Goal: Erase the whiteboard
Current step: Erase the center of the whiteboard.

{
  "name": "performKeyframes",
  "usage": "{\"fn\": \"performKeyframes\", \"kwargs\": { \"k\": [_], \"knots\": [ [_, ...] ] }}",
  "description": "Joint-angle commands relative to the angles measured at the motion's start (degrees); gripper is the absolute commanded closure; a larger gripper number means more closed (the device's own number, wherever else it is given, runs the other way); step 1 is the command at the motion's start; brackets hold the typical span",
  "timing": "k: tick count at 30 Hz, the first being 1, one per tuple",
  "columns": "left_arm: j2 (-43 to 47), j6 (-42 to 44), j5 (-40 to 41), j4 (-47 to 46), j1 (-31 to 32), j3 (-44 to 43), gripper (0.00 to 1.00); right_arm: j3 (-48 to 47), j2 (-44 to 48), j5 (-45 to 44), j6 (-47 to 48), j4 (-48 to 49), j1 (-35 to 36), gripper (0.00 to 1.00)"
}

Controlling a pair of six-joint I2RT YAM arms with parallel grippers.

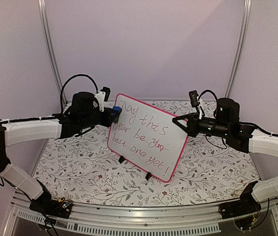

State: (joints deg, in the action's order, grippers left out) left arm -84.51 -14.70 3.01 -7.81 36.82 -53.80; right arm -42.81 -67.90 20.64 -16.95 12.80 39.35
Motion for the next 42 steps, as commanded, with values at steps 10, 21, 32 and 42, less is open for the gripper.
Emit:
{"fn": "performKeyframes", "kwargs": {
  "k": [10, 21, 32, 42],
  "knots": [
    [0.92, -1.17, 1.52, -0.46, 0.91, 1.16, 0.85, -0.17, -1.49, 5.41, 3.96, -4.27, 1.41, 1.00],
    [1.16, -0.08, 2.87, -3.41, 0.95, -0.33, 0.84, -0.34, -2.13, 5.64, 4.08, -4.36, 1.67, 1.00],
    [1.11, 1.83, 2.54, -4.49, 0.91, -3.29, 0.84, -0.52, -2.33, 5.55, 4.34, -4.79, 1.84, 1.00],
    [-0.35, 3.29, 2.80, -2.91, 0.89, -6.79, 0.84, -0.59, -2.33, 5.55, 4.29, -4.97, 1.87, 1.00]
  ]
}}
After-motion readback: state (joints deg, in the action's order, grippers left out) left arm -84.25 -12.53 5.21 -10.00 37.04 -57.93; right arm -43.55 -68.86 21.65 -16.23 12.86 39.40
